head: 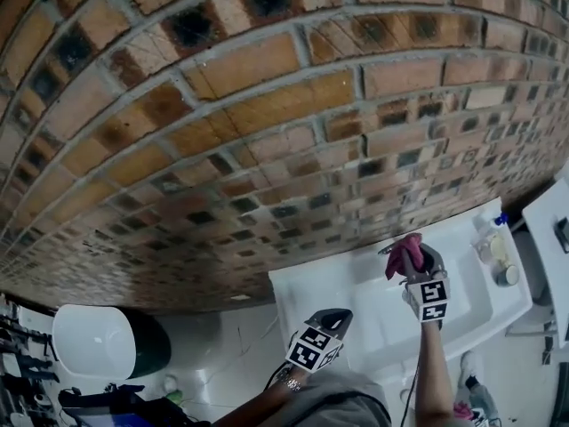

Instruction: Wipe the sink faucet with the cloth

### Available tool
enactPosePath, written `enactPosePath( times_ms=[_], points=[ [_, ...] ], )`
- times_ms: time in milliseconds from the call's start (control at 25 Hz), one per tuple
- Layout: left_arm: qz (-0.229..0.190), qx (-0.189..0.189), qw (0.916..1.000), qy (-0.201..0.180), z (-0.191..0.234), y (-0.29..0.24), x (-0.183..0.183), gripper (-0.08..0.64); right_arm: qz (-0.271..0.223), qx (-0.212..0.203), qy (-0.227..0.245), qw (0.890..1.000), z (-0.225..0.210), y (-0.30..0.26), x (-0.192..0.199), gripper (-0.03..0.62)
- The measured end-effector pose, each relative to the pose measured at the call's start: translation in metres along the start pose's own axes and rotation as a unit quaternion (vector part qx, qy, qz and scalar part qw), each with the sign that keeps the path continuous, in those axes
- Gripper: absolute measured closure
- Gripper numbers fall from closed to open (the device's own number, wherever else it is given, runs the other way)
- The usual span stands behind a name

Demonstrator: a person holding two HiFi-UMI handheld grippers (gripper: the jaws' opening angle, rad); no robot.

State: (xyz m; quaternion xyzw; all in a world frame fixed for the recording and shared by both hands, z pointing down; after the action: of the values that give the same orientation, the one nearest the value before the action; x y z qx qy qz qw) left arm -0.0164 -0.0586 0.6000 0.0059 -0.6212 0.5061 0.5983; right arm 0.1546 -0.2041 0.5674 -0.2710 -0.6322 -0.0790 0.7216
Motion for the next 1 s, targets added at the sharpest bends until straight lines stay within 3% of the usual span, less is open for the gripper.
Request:
enactPosePath(
  times_ms=[120,200,320,440,600,720,800,880,960,1000],
  points=[
    [0.001,-0.004,1.0,0.003,0.001,0.004,0.005,0.543,0.01,0.084,-0.004,0.996,-0.044,-0.005,-0.011,0.509],
    [0.001,-0.005,1.0,0.004,0.0,0.007,0.007,0.543,0.058,0.111,0.044,0.991,-0.054,-0.019,-0.004,0.509],
    [0.0,-0.007,1.0,0.005,0.0,0.01,0.008,0.543,0.076,0.071,0.129,0.986,-0.01,-0.038,-0.007,0.511],
    [-0.001,-0.014,0.9999,0.006,0.006,0.01,0.006,0.543,0.085,0.046,0.218,0.971,0.041,-0.048,-0.004,0.511],
    [-0.012,-0.02,0.9997,0.008,0.008,0.014,0.003,0.543,0.07,-0.005,0.215,0.974,0.052,-0.047,0.002,0.511],
    [-0.007,-0.021,0.9997,0.012,0.007,0.015,0.007,0.543,0.071,-0.037,0.237,0.968,0.055,-0.044,0.004,0.509],
    [-0.003,-0.02,0.9996,0.017,0.005,0.016,0.011,0.543,0.068,-0.043,0.199,0.977,0.052,-0.04,0.004,0.509],
    [-0.013,-0.026,0.9993,0.022,0.005,0.019,0.009,0.543,0.078,-0.049,0.131,0.987,0.05,-0.038,0.002,0.509],
    [-0.019,-0.032,0.9988,0.033,0.005,0.024,0.012,0.543,0.116,-0.083,0.064,0.988,0.065,-0.036,0.012,0.508],
    [-0.02,-0.035,0.9983,0.041,0.004,0.028,0.015,0.543,0.144,-0.116,0.03,0.982,0.081,-0.033,0.024,0.509]
  ],
)
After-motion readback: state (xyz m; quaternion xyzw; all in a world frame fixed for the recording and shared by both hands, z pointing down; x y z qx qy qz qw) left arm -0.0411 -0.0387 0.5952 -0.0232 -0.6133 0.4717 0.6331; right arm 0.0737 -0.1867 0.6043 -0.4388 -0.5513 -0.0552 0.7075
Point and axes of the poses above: the fingertips, and each gripper's own axes: y backward along the fingers, z to its left, x out of its underside, the point moved 3 cm from there along y, backward along the fingers, and after that the axes turned 3 degrees about -x, right-handed, at the moved point
